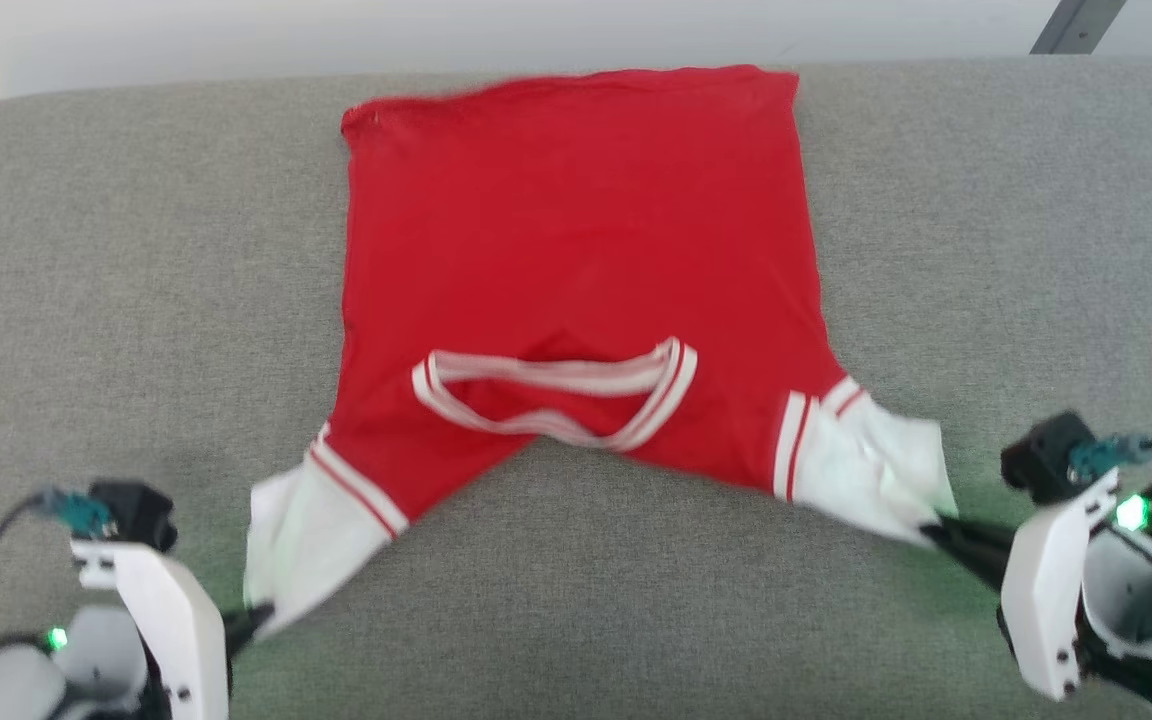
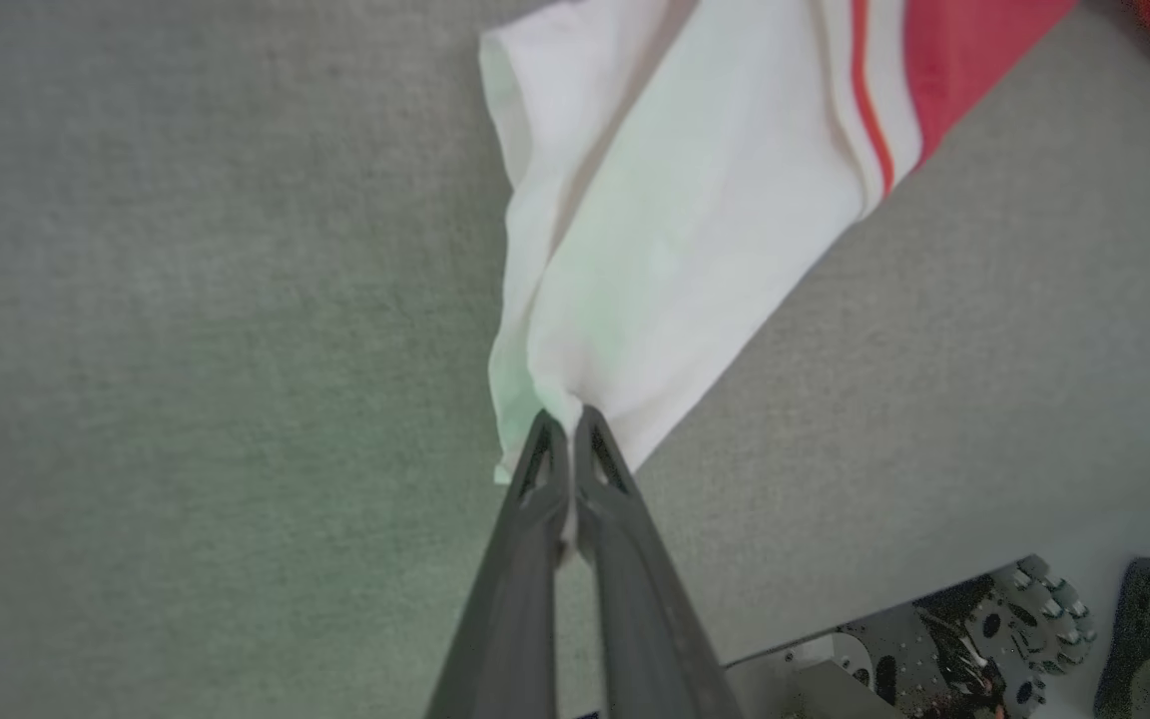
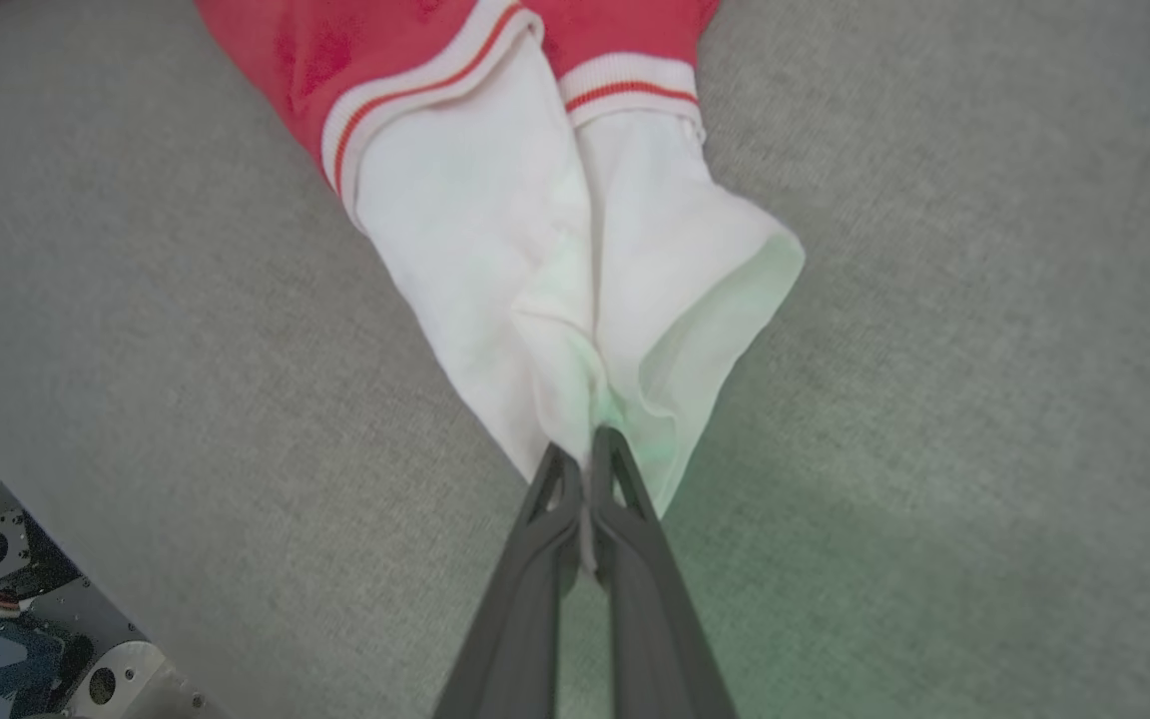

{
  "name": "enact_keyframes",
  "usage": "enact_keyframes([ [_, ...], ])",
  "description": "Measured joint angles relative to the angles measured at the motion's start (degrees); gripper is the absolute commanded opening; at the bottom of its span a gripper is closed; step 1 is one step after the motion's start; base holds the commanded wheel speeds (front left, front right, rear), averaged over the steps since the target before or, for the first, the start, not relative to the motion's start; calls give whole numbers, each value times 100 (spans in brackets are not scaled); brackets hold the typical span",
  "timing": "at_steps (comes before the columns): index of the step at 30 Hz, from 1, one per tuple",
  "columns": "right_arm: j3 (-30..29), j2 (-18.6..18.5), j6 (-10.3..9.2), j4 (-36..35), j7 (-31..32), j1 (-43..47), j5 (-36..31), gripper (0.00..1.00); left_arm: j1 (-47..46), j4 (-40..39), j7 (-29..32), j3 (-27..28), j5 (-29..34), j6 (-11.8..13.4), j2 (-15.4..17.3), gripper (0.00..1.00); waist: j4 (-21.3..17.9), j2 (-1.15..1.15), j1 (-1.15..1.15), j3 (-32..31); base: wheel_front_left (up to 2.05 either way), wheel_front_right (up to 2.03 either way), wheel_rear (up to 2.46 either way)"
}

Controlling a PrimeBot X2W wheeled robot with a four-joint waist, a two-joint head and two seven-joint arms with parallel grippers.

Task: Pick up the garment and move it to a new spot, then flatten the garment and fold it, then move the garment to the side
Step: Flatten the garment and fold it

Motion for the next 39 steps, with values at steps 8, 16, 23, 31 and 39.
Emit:
enact_keyframes([
  [8, -55, -172, -1, -275, 457, 707, 300, 0, 634, -222, -24, -113, -290, 308, 19, 0, -4, 0, 0, -27, 0, 0, 0],
  [16, -510, 78, 0, -232, 565, 988, 137, 100, 719, -149, -376, -15, -310, 267, -167, 0, 13, 0, 0, 9, 0, 0, 0],
  [23, -1457, 235, -2, -988, 972, 1165, -52, 100, 620, -160, -525, 58, -264, 191, -240, 0, 40, 0, 0, 93, 0, 0, 0],
  [31, -2949, 1087, -1, -1973, 1450, 947, -838, 100, 361, -274, -650, 141, -136, 110, -339, 0, 146, 0, 0, 330, 0, 0, 0],
  [39, -3388, 1951, -2, -1067, 1361, -666, -1790, 100, -133, -280, -605, 66, 132, -20, -610, 0, 392, 0, 0, 682, 0, 0, 0],
])
